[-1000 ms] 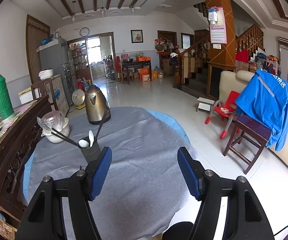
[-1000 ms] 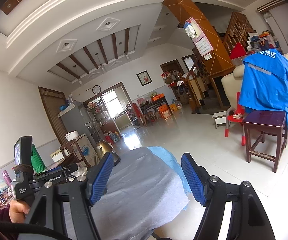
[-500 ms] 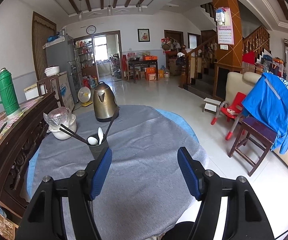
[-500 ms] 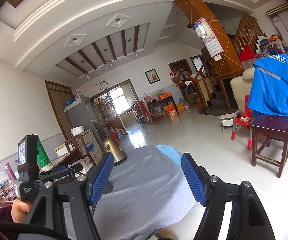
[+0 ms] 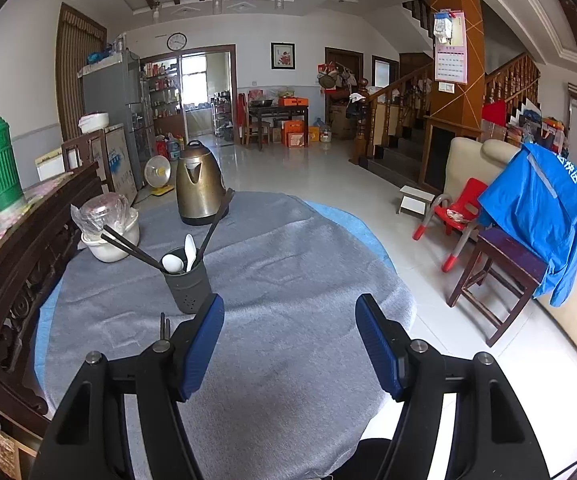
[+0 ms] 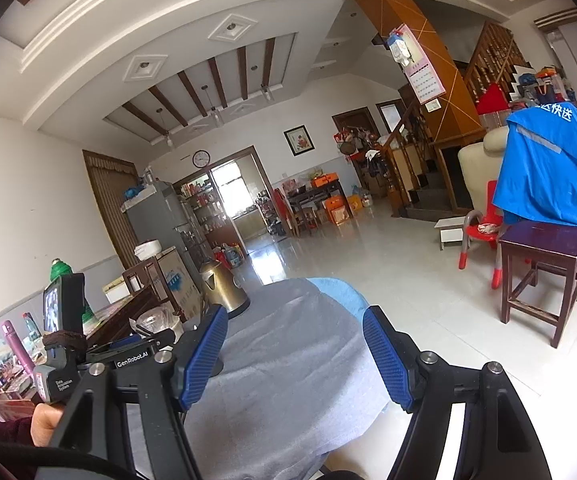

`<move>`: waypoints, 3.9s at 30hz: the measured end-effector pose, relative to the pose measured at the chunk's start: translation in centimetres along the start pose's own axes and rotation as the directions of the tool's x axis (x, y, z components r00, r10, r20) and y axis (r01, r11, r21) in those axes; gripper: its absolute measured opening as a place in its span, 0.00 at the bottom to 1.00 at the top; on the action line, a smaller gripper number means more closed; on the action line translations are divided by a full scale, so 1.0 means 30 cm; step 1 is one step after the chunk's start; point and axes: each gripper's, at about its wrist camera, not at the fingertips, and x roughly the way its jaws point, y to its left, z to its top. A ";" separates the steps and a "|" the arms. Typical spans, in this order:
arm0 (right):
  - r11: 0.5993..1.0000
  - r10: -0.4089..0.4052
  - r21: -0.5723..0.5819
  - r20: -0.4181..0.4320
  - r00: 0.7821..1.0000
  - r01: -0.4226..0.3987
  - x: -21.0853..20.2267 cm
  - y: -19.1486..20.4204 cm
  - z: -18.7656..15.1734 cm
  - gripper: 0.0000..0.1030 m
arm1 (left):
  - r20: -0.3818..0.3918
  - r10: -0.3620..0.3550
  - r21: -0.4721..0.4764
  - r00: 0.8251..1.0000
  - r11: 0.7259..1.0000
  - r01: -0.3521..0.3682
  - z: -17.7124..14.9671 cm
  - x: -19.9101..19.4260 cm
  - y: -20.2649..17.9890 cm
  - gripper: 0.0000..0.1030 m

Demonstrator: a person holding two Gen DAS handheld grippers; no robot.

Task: Organize utensils

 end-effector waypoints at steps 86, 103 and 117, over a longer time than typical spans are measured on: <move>0.964 0.189 0.045 -0.807 0.559 -0.262 1.487 0.552 -0.711 0.35 | -0.460 -0.128 -0.288 0.879 0.958 -0.011 -0.244 0.863 0.861 0.67; 0.814 -0.076 -0.387 -0.810 0.582 -0.432 1.450 0.730 -0.808 0.09 | -0.529 -0.055 -0.186 0.847 0.981 -0.052 -0.210 1.012 0.832 0.52; 0.990 0.075 -0.024 -0.756 0.650 -0.142 1.467 0.366 -0.627 0.06 | -0.475 -0.022 -0.173 0.880 0.983 -0.069 -0.207 1.051 0.809 0.05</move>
